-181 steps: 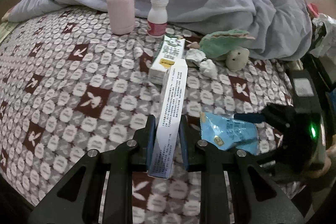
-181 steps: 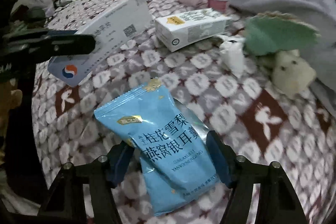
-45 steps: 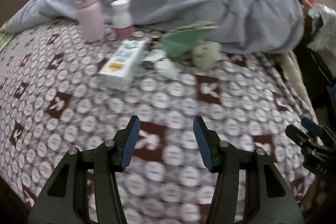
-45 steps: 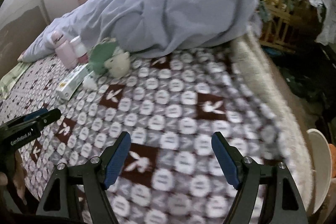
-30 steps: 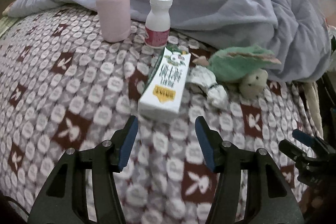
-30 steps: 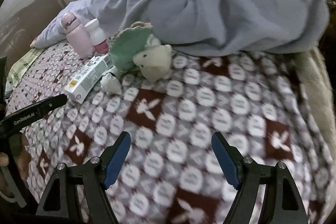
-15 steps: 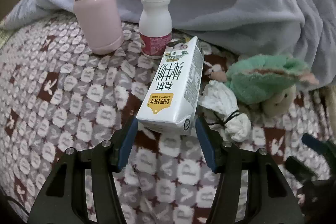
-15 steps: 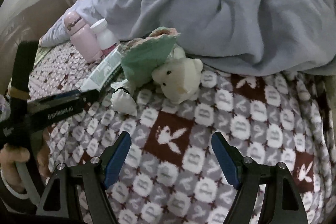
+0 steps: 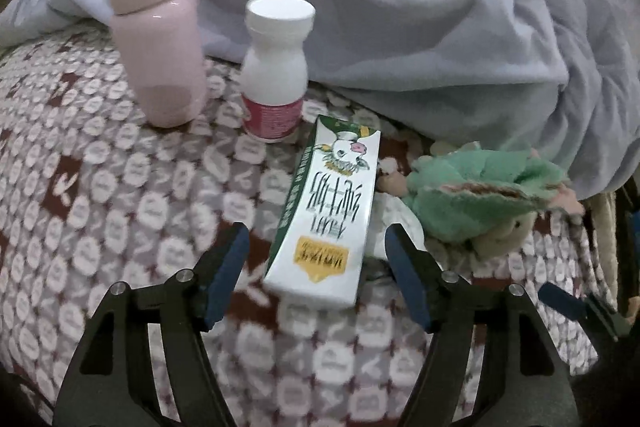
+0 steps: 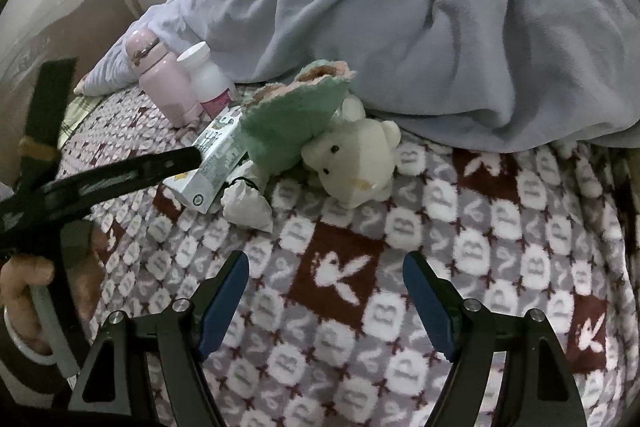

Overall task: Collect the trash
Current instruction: 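Grasp the white milk carton with the left tool while the right tool grasps the white tissue, then carry both items over the white bucket and open both tools to drop them, then move both open tools back to the trash pile on the bed, then grasp the green cloth with the left tool while the right tool grasps the white plush toy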

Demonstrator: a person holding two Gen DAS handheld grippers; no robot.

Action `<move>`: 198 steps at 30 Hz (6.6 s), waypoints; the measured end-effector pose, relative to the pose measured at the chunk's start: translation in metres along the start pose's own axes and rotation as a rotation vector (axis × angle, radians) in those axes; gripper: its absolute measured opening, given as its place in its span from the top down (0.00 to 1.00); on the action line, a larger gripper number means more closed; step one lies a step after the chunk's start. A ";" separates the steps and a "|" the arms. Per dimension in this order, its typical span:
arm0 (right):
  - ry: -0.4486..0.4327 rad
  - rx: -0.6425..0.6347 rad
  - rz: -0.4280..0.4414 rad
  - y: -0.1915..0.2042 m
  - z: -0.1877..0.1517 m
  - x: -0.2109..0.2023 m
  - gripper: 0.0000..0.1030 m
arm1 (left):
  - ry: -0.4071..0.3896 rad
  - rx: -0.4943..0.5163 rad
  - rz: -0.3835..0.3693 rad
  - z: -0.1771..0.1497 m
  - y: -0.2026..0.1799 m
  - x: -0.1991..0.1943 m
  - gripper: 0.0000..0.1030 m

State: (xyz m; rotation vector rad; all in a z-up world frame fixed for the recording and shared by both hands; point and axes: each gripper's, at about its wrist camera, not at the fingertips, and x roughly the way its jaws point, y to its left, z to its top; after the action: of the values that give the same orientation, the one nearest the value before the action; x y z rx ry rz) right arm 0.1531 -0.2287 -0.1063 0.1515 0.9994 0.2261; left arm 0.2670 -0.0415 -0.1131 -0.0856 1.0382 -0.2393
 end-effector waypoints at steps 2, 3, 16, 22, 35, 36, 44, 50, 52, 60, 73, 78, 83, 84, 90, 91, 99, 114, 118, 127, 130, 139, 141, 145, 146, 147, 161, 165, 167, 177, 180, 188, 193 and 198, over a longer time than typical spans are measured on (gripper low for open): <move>0.006 -0.004 0.003 0.002 0.000 0.003 0.25 | 0.012 0.015 0.021 0.005 -0.003 0.008 0.34; 0.011 -0.010 0.008 0.005 0.000 0.006 0.25 | 0.014 0.013 0.033 0.008 -0.003 0.011 0.40; -0.008 -0.102 0.038 0.061 0.037 0.067 0.56 | -0.031 -0.049 0.043 -0.027 0.037 -0.054 0.51; 0.020 -0.089 0.067 0.059 0.031 0.069 0.75 | -0.062 -0.020 0.055 -0.053 0.028 -0.070 0.51; -0.076 -0.036 0.024 -0.002 -0.045 -0.063 0.75 | -0.110 0.052 -0.014 -0.099 -0.063 -0.104 0.51; -0.081 -0.020 0.023 -0.009 -0.051 -0.072 0.75 | -0.111 0.064 -0.024 -0.104 -0.074 -0.107 0.51; -0.122 0.067 -0.033 -0.060 -0.092 -0.132 0.75 | -0.108 0.157 -0.093 -0.131 -0.149 -0.122 0.51; -0.162 0.135 -0.092 -0.101 -0.117 -0.178 0.75 | -0.108 0.243 -0.149 -0.145 -0.208 -0.132 0.51; -0.172 0.154 -0.108 -0.112 -0.122 -0.187 0.75 | -0.107 0.269 -0.167 -0.148 -0.226 -0.134 0.51; -0.210 0.235 -0.188 -0.162 -0.148 -0.230 0.75 | -0.094 0.368 -0.228 -0.161 -0.296 -0.134 0.51; -0.234 0.390 -0.289 -0.245 -0.194 -0.272 0.75 | -0.043 0.499 -0.316 -0.181 -0.391 -0.119 0.51; -0.236 0.445 -0.318 -0.272 -0.210 -0.283 0.75 | -0.020 0.538 -0.340 -0.187 -0.419 -0.113 0.51; -0.231 0.487 -0.342 -0.292 -0.224 -0.290 0.75 | -0.005 0.576 -0.356 -0.196 -0.443 -0.108 0.51; -0.231 0.496 -0.346 -0.296 -0.227 -0.291 0.75 | 0.002 0.581 -0.361 -0.198 -0.448 -0.106 0.51; -0.233 0.546 -0.380 -0.320 -0.242 -0.298 0.75 | 0.047 0.594 -0.397 -0.204 -0.474 -0.096 0.51; -0.232 0.558 -0.387 -0.325 -0.245 -0.299 0.75 | 0.056 0.594 -0.406 -0.204 -0.478 -0.094 0.51; -0.219 0.636 -0.417 -0.357 -0.263 -0.303 0.75 | 0.106 0.601 -0.460 -0.209 -0.511 -0.082 0.51; -0.180 0.737 -0.399 -0.385 -0.280 -0.287 0.60 | 0.196 0.565 -0.550 -0.213 -0.525 -0.064 0.53; -0.167 0.747 -0.396 -0.386 -0.282 -0.286 0.60 | 0.201 0.565 -0.554 -0.213 -0.523 -0.065 0.53; -0.168 0.760 -0.400 -0.387 -0.282 -0.288 0.60 | 0.209 0.551 -0.574 -0.213 -0.519 -0.065 0.53; -0.177 0.763 -0.404 -0.388 -0.282 -0.292 0.60 | 0.217 0.546 -0.591 -0.213 -0.520 -0.066 0.52; -0.185 0.771 -0.417 -0.388 -0.282 -0.295 0.60 | 0.197 0.528 -0.640 -0.207 -0.514 -0.078 0.43; -0.183 0.770 -0.413 -0.388 -0.281 -0.294 0.60 | 0.181 0.528 -0.621 -0.204 -0.508 -0.080 0.43; -0.178 0.751 -0.408 -0.382 -0.276 -0.290 0.60 | 0.132 0.516 -0.567 -0.194 -0.486 -0.083 0.43; -0.176 0.743 -0.401 -0.379 -0.273 -0.288 0.60 | 0.119 0.507 -0.545 -0.190 -0.477 -0.083 0.43; -0.174 0.736 -0.396 -0.376 -0.271 -0.287 0.60 | 0.110 0.500 -0.525 -0.187 -0.472 -0.082 0.43; -0.145 0.563 -0.325 -0.306 -0.209 -0.247 0.59 | 0.038 0.331 -0.251 -0.145 -0.349 -0.062 0.43; -0.131 0.492 -0.282 -0.275 -0.183 -0.227 0.59 | 0.023 0.285 -0.204 -0.132 -0.316 -0.061 0.43; -0.125 0.450 -0.260 -0.258 -0.169 -0.216 0.58 | 0.019 0.263 -0.182 -0.125 -0.300 -0.060 0.43; -0.097 0.281 -0.197 -0.187 -0.111 -0.165 0.35 | -0.036 0.138 -0.063 -0.075 -0.197 -0.059 0.43; -0.094 0.239 -0.183 -0.171 -0.094 -0.156 0.35 | -0.063 0.097 -0.031 -0.055 -0.167 -0.060 0.43; -0.065 0.146 -0.131 -0.132 -0.059 -0.120 0.35 | -0.152 0.067 0.044 -0.008 -0.125 -0.046 0.43; -0.034 0.123 -0.103 -0.118 -0.046 -0.096 0.35 | -0.136 0.105 0.037 0.005 -0.126 -0.023 0.43; -0.021 0.107 -0.091 -0.106 -0.039 -0.082 0.35 | -0.102 0.164 -0.034 0.003 -0.121 -0.014 0.90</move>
State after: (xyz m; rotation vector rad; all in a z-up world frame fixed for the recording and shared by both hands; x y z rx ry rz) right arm 0.0900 -0.3510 -0.0843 0.2047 0.9955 0.0882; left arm 0.2441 -0.1554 -0.0782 0.0328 0.9129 -0.3468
